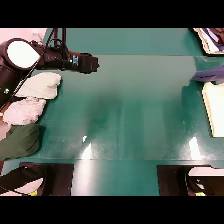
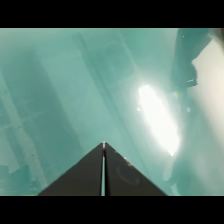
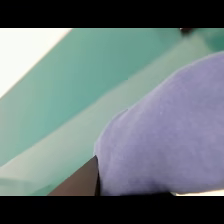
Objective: Fold the shirts.
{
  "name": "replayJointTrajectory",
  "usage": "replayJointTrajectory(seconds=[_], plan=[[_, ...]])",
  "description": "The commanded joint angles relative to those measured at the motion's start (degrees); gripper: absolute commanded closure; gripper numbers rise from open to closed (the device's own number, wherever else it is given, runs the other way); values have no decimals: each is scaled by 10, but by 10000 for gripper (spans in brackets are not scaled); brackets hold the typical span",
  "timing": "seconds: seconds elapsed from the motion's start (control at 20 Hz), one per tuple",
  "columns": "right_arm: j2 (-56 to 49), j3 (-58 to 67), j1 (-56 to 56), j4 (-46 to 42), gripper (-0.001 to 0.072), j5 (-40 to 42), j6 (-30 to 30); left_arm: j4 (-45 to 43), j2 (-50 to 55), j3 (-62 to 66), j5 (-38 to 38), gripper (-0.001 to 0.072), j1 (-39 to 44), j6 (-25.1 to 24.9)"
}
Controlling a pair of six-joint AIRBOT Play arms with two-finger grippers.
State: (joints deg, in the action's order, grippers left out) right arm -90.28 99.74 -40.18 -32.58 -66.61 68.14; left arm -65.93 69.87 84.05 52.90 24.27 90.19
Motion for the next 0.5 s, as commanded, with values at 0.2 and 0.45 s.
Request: replayJointTrajectory(seconds=[0.2, 0.45], plan=[[1, 105, -21, -49, 690, -89, 43, 0, 0, 0, 8, 686, 0, -2], [2, 106, -28, -172, 690, -203, 68, 0, 0, 0, 23, 686, 0, -2]])
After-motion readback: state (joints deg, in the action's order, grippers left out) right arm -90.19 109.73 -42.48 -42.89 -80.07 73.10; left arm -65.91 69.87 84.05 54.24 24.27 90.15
